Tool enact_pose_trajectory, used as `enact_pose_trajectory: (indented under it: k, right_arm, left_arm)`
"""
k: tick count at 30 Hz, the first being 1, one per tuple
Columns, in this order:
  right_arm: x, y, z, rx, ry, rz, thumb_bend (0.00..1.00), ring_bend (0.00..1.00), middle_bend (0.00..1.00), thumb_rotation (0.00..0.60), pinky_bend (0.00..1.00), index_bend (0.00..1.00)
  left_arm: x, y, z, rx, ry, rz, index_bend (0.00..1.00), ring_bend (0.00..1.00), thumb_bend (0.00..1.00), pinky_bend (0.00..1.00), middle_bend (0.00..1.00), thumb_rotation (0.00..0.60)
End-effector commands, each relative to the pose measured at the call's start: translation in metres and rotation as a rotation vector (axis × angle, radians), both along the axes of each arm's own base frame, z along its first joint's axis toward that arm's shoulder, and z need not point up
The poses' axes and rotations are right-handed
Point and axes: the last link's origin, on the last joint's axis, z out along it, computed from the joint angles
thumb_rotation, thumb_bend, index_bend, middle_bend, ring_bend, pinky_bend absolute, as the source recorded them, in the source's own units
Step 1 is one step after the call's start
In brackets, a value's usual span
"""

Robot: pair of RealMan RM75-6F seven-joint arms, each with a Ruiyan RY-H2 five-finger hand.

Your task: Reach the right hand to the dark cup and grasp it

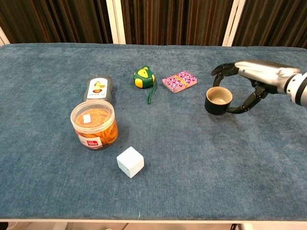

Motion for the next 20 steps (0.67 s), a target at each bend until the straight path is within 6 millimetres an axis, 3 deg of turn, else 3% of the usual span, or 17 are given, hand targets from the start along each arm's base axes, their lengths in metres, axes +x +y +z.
enact_pose_trajectory:
  k: [1,12,20]
  right_arm:
    - [0.004,0.003,0.016,-0.052,-0.061,0.023,0.51,0.11,0.16,0.600,0.08,0.56]
    - [0.037,-0.009,0.074,-0.214,-0.203,0.090,0.51,0.11,0.16,0.600,0.08,0.58]
    - [0.041,-0.006,0.097,-0.268,-0.240,0.104,0.51,0.12,0.16,0.600,0.09,0.58]
  left_arm:
    - [0.000,0.000,0.000,0.000,-0.001,-0.003,0.14,0.12,0.45,0.08,0.04,0.600]
    - [-0.002,0.001,0.003,0.012,-0.028,0.002,0.14,0.12,0.45,0.08,0.04,0.600]
    - [-0.002,0.002,0.002,0.012,-0.027,0.004,0.14,0.12,0.45,0.08,0.04,0.600]
